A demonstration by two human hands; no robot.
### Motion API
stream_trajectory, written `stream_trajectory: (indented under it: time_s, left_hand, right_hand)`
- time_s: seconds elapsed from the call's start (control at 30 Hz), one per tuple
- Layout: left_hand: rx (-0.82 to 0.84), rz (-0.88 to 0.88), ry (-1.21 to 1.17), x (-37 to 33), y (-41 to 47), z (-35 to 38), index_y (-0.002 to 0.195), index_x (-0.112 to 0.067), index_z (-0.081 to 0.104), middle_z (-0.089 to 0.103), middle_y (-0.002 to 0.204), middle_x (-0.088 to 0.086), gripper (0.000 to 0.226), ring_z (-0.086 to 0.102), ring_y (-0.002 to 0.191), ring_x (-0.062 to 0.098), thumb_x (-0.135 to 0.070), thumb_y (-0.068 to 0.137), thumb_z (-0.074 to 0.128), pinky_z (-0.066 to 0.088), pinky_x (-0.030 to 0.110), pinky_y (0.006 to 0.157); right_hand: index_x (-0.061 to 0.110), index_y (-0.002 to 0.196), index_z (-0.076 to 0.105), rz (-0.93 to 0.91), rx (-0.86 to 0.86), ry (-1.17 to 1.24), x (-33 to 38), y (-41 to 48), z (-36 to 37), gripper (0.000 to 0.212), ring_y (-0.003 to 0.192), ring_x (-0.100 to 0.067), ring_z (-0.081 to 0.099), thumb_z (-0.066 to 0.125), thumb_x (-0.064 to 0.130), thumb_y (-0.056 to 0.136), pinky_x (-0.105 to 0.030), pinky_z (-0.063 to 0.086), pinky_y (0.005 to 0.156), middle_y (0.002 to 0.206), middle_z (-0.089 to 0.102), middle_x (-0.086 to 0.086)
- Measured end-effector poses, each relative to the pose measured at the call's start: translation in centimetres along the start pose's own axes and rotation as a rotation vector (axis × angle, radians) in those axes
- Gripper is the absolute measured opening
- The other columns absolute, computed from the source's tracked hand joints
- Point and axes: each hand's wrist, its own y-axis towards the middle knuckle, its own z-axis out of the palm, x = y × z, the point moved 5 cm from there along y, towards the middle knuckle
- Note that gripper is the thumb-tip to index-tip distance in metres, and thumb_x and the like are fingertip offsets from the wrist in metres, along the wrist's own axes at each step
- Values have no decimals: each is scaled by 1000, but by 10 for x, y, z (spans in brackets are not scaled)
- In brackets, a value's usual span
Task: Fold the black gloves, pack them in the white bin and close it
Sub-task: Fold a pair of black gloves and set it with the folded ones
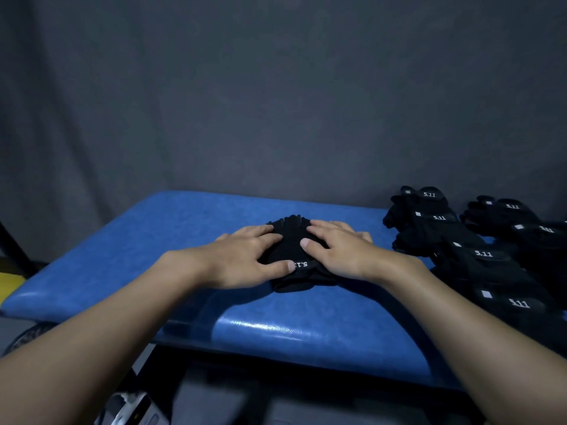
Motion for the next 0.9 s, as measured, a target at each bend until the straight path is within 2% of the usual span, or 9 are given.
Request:
stream_trajectory:
  time_s: [0.13,0.2,0.3,0.4,0.47,0.53,0.63,0.77,0.9]
  left_hand:
    - [-3,3,13,1,-1,0,156,-33,19,8,166,-9,82,4,152,10,-75,89,37,10,45,123]
    - [-4,4,18,2,-1,0,156,-34,19,8,166,-10,83,4,152,10,-77,88,36,9,45,123]
    - [-6,0,23,1,-2,0,156,-33,20,8,166,-9,82,3,152,9,-76,89,35,8,44,123]
    - [-42,4,26,-1,-2,-2,156,-31,23,11,166,-8,79,6,152,10,-73,90,36,10,43,123]
    - [-107,50,33,-3,-4,-6,152,-31,33,22,163,-8,72,14,151,11,-68,92,41,16,43,121]
    - [-162,158,-1,-9,-9,-13,143,-32,47,40,151,-12,61,33,142,8,-63,91,50,28,41,117]
    - [-149,287,-121,-20,-18,-20,124,-34,64,64,118,-19,43,57,111,-1,-48,83,72,45,27,98]
    - [-160,321,-117,-25,-21,-18,113,-32,69,68,103,-16,37,59,97,2,-37,78,80,48,27,85]
    - [-146,313,-113,-25,-20,-15,110,-32,67,69,98,-12,40,61,92,7,-43,74,80,51,37,82]
  right_hand:
    - [35,141,47,-154,-125,54,12,-20,-14,46,143,-7,18,48,49,97,-40,14,110,152,34,20]
    - [37,129,58,-242,-146,86,18,-34,-20,36,132,-7,28,57,44,93,-34,18,107,136,47,25]
    - [38,116,64,-288,-113,92,19,-46,-22,27,118,-4,38,64,41,90,-34,23,107,117,53,26]
    - [39,119,61,-293,-47,59,17,-52,-17,34,117,-2,39,68,41,86,-36,24,108,119,54,26]
    - [40,126,57,-292,-9,44,14,-53,-14,43,120,-1,38,70,39,85,-37,25,109,124,54,27]
    - [41,129,56,-295,8,46,11,-52,-12,45,120,-1,37,70,35,87,-40,26,110,125,53,28]
    - [43,124,59,-316,10,90,9,-49,-11,41,115,-2,41,69,28,87,-42,32,108,121,55,29]
    - [42,118,64,-322,-31,154,6,-46,-10,35,110,-1,47,69,25,88,-41,38,104,112,53,25]
    - [34,116,68,-339,-74,157,9,-46,-10,31,108,-5,49,68,21,89,-33,41,99,107,55,18]
